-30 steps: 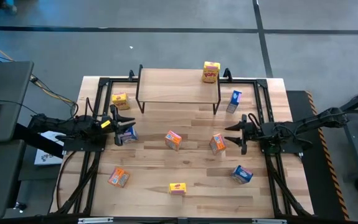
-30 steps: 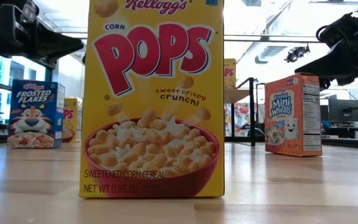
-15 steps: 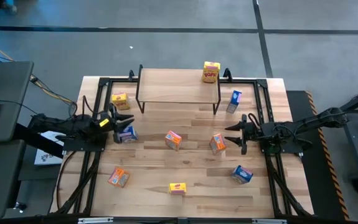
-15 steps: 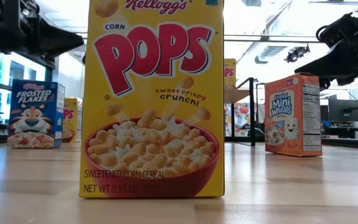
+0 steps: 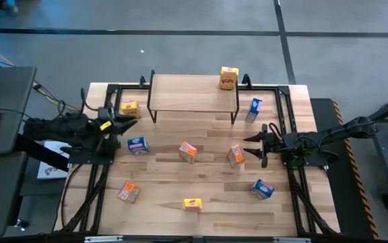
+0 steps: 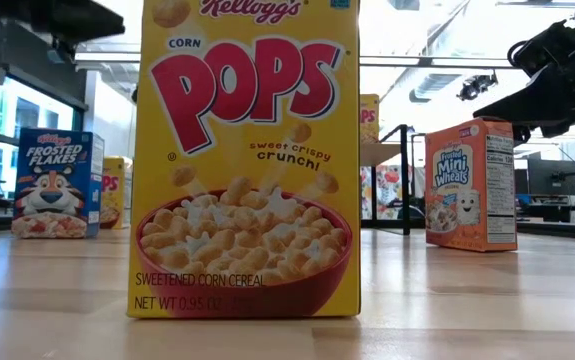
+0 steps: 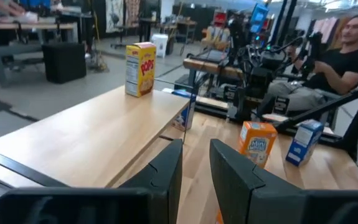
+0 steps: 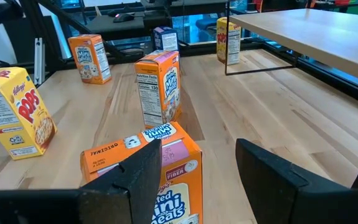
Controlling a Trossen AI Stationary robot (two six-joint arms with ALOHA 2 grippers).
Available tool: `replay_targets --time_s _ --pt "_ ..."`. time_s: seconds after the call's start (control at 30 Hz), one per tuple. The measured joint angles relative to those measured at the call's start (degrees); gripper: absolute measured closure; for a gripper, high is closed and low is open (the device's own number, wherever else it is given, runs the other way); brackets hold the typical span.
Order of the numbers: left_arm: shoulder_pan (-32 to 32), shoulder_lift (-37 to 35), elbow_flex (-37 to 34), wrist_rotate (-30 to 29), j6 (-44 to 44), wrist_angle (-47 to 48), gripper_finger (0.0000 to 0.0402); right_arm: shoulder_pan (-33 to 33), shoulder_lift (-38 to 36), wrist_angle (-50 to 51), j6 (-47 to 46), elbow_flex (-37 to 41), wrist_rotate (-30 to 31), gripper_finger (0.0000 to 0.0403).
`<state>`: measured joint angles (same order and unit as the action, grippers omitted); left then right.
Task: Stack cereal on shelf
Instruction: Put the middle left blue cereal box on the shelf
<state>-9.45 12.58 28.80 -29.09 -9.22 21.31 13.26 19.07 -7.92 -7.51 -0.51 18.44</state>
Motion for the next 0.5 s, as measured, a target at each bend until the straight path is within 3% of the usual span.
replay_targets --time_s 0.3,0.5 --pt "0.00 13.62 15.68 -3.31 -2.70 11.76 0.0330 -0.01 0.00 0.00 0.00 0.00 0.00 0.0206" --pt "0.00 20.57 20.33 -6.00 -8.77 22.73 0.0330 -0.02 0.00 0.00 0.00 0.00 0.00 0.0206"
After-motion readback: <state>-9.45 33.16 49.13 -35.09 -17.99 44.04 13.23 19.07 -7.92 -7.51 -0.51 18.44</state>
